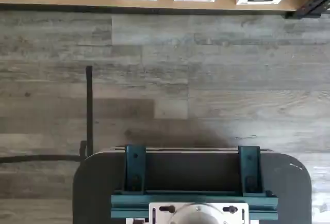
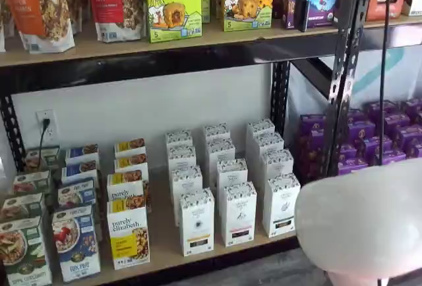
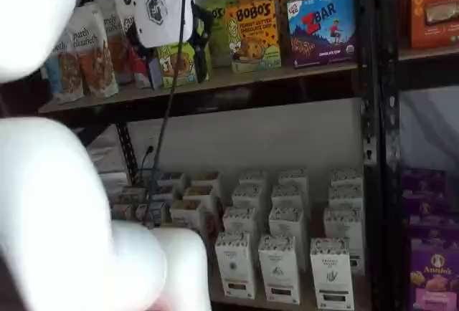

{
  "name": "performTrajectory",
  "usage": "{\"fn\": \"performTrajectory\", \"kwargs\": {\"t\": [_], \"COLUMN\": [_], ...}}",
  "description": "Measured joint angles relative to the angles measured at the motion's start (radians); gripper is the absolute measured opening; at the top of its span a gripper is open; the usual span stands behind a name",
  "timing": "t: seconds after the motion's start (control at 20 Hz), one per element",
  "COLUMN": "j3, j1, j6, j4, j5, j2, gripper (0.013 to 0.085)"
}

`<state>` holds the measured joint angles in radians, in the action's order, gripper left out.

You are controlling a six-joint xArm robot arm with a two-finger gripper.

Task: Pick up the white box with a green strip in the middle, on the bottom shelf, the sixth box from the left

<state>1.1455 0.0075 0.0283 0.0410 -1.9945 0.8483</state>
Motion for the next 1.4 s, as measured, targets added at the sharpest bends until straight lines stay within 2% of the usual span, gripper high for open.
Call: {"fn": "performTrajectory", "kwargs": {"t": [0.2,0.45,0.6,0.85,1.05,1.2,1.4], "j3": [-0.005,-0.021,-0.058,-0.170,-0.290,-0.401,-0.513], "j1": [-0.005,0.014,0.001,-0.048,-0.112,-0.135,-0.144], "j6": [-0.003,0.003,-0.011,-0.061,-0.118,-0.143,-0.154], "j4": [0.005,-0.025,-0.033,-0.044,-0.013,-0.009,-0.013], "j5": [0.010,0.026,0.065,0.166,0.274,0.375,0.500], "j2": [0.005,0.006,0.018,0.047,0.074,0.084,0.093], "gripper": [0.0850,0.0850,0.0850,0.0850,0.0850,0.0850,0.0850]}}
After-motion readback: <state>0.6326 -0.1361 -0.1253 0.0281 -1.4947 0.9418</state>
